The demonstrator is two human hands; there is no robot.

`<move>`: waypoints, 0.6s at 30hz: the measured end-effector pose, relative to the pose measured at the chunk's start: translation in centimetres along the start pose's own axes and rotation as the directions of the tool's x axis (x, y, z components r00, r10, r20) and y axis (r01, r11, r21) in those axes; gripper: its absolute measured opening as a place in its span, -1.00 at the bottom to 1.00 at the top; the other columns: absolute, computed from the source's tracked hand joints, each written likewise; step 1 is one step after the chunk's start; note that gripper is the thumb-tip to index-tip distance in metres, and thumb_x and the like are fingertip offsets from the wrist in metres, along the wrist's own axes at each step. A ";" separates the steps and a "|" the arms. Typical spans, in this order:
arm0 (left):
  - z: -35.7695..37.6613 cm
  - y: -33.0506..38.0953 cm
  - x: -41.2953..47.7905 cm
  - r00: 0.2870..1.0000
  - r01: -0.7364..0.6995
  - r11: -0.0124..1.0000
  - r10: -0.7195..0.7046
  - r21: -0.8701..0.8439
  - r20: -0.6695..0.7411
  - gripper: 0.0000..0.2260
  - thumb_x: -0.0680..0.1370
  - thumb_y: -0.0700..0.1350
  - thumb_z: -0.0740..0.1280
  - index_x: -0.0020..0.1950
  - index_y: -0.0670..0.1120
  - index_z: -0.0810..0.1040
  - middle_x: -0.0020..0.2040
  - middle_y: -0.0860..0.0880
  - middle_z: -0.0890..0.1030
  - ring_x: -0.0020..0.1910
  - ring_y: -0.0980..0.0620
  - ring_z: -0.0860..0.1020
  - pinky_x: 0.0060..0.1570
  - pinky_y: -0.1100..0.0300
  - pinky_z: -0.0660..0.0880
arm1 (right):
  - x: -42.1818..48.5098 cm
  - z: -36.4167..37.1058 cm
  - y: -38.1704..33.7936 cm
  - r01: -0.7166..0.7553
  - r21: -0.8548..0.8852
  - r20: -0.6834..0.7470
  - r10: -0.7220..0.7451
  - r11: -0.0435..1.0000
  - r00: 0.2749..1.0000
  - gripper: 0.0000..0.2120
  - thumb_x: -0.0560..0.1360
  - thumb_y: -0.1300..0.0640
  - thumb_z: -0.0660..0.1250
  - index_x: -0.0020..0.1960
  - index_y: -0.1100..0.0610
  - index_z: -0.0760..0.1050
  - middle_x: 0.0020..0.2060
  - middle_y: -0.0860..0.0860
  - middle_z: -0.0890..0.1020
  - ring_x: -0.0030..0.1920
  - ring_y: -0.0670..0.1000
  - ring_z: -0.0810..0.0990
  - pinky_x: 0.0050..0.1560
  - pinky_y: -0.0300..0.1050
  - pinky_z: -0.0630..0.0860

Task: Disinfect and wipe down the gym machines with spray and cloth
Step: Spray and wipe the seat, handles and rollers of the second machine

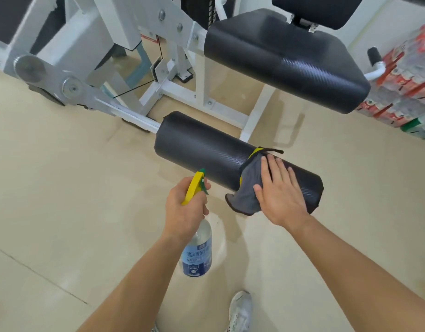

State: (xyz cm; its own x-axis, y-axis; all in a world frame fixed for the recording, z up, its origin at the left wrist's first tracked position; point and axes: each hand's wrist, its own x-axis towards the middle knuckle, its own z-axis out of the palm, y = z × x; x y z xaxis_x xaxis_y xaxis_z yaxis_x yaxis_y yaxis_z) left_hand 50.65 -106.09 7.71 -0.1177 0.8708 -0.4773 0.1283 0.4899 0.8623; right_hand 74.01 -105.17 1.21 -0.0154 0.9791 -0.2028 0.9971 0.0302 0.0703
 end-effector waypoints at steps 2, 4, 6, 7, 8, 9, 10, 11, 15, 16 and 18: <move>-0.8 -0.6 0.7 1.000 -0.003 1.000 0.004 -0.008 0.026 -0.70 0.48 -0.41 0.21 -0.03 -0.11 0.65 -0.08 -0.17 0.64 -0.43 0.03 0.50 -0.35 0.21 0.51 | 0.0 0.8 -0.8 0.015 -0.055 -0.034 -0.017 0.998 0.999 -0.33 0.64 -0.10 0.01 0.63 0.16 -0.10 0.60 0.16 0.09 0.58 0.20 0.06 0.55 0.22 0.09; -2.0 -1.3 1.4 0.999 -0.007 1.000 0.008 -0.010 0.045 -0.69 0.50 -0.42 0.20 -0.01 -0.11 0.65 -0.06 -0.16 0.65 -0.44 0.06 0.49 -0.37 0.25 0.51 | 0.8 0.6 -2.3 0.044 -0.098 -0.051 -0.049 0.994 0.998 -0.35 0.65 -0.09 0.01 0.63 0.14 -0.09 0.58 0.16 0.13 0.58 0.22 0.07 0.54 0.24 0.08; -3.5 -1.8 2.2 0.998 -0.015 1.000 0.015 -0.004 0.058 -0.68 0.51 -0.42 0.19 -0.02 -0.10 0.65 -0.06 -0.16 0.66 -0.44 0.06 0.49 -0.37 0.25 0.52 | 2.4 0.2 -4.6 0.063 -0.099 -0.078 -0.071 0.993 0.994 -0.39 0.67 -0.09 -0.02 0.63 0.10 -0.08 0.59 0.13 0.12 0.58 0.21 0.06 0.54 0.23 0.09; -4.3 -1.9 2.6 0.998 -0.019 1.000 0.020 -0.003 0.064 -0.68 0.51 -0.43 0.19 -0.02 -0.10 0.65 -0.06 -0.16 0.66 -0.43 0.05 0.49 -0.36 0.22 0.53 | 3.5 0.0 -6.0 0.061 -0.084 -0.101 -0.069 0.995 0.993 -0.41 0.68 -0.08 -0.03 0.63 0.08 -0.07 0.60 0.11 0.11 0.59 0.20 0.06 0.54 0.23 0.10; -5.3 -2.1 3.1 0.997 -0.026 1.000 0.026 -0.001 0.071 -0.67 0.50 -0.43 0.19 -0.02 -0.10 0.65 -0.06 -0.15 0.66 -0.43 0.04 0.50 -0.35 0.20 0.53 | 4.7 -0.3 -7.5 0.054 -0.071 -0.122 -0.062 0.996 0.991 -0.43 0.69 -0.08 -0.04 0.64 0.07 -0.06 0.60 0.09 0.11 0.59 0.20 0.06 0.54 0.23 0.10; -6.2 -2.1 3.5 0.997 -0.030 1.000 0.030 0.002 0.076 -0.67 0.50 -0.43 0.19 -0.02 -0.10 0.66 -0.06 -0.13 0.67 -0.43 0.03 0.50 -0.35 0.18 0.53 | 5.9 -0.8 -8.8 0.047 -0.053 -0.133 -0.053 0.997 0.990 -0.45 0.69 -0.06 -0.05 0.63 0.06 -0.03 0.60 0.07 0.13 0.59 0.19 0.08 0.54 0.22 0.12; -7.3 -2.1 4.1 0.996 -0.033 0.999 0.032 0.007 0.077 -0.67 0.50 -0.44 0.19 -0.02 -0.11 0.66 -0.05 -0.10 0.68 -0.42 0.03 0.50 -0.35 0.18 0.53 | 7.2 -1.2 -10.1 0.039 -0.034 -0.141 -0.043 0.999 0.989 -0.47 0.70 -0.05 -0.06 0.63 0.06 0.01 0.60 0.06 0.16 0.58 0.18 0.11 0.54 0.20 0.13; -8.2 -1.9 4.5 0.997 -0.037 0.999 0.036 0.011 0.075 -0.67 0.50 -0.44 0.20 -0.01 -0.11 0.65 -0.05 -0.07 0.68 -0.42 0.03 0.49 -0.35 0.20 0.53 | 8.4 -1.6 -11.2 0.029 -0.012 -0.142 -0.030 1.000 0.989 -0.49 0.70 -0.03 -0.06 0.62 0.05 0.05 0.59 0.05 0.20 0.57 0.17 0.14 0.53 0.18 0.15; -11.6 -1.0 6.2 0.997 -0.053 0.999 0.053 0.010 0.051 -0.67 0.47 -0.45 0.19 -0.01 -0.13 0.65 -0.05 -0.05 0.69 -0.42 0.03 0.47 -0.35 0.18 0.51 | 13.1 -3.8 -15.4 0.018 0.081 -0.196 -0.002 0.997 0.981 -0.54 0.71 -0.03 -0.09 0.59 -0.01 0.14 0.56 -0.04 0.28 0.56 0.11 0.20 0.51 0.15 0.13; -12.2 -0.8 6.6 0.997 -0.057 0.998 0.056 0.008 0.045 -0.67 0.47 -0.45 0.19 -0.02 -0.14 0.65 -0.05 -0.04 0.69 -0.42 0.03 0.47 -0.35 0.17 0.50 | 14.1 -4.7 -16.5 0.023 0.119 -0.246 0.007 0.993 0.969 -0.55 0.71 -0.03 -0.07 0.57 -0.01 0.20 0.53 -0.04 0.33 0.54 0.10 0.25 0.49 0.14 0.16; -13.3 -0.4 7.3 0.998 -0.062 0.998 0.062 0.000 0.033 -0.68 0.47 -0.46 0.19 -0.02 -0.14 0.65 -0.04 -0.05 0.70 -0.42 0.02 0.46 -0.37 0.18 0.49 | 16.0 -6.5 -18.1 0.030 0.206 -0.418 0.060 0.978 0.906 -0.60 0.69 0.00 0.03 0.46 0.03 0.38 0.41 -0.02 0.49 0.40 0.10 0.44 0.40 0.12 0.31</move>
State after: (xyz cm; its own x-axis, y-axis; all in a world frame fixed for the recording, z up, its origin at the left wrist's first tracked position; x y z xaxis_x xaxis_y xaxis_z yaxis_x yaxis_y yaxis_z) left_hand 36.69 -100.51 6.14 -0.0765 0.9004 -0.4283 0.1357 0.4350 0.8901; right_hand 55.28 -88.71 3.06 0.0146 0.9734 0.2287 0.9902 0.0177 -0.1382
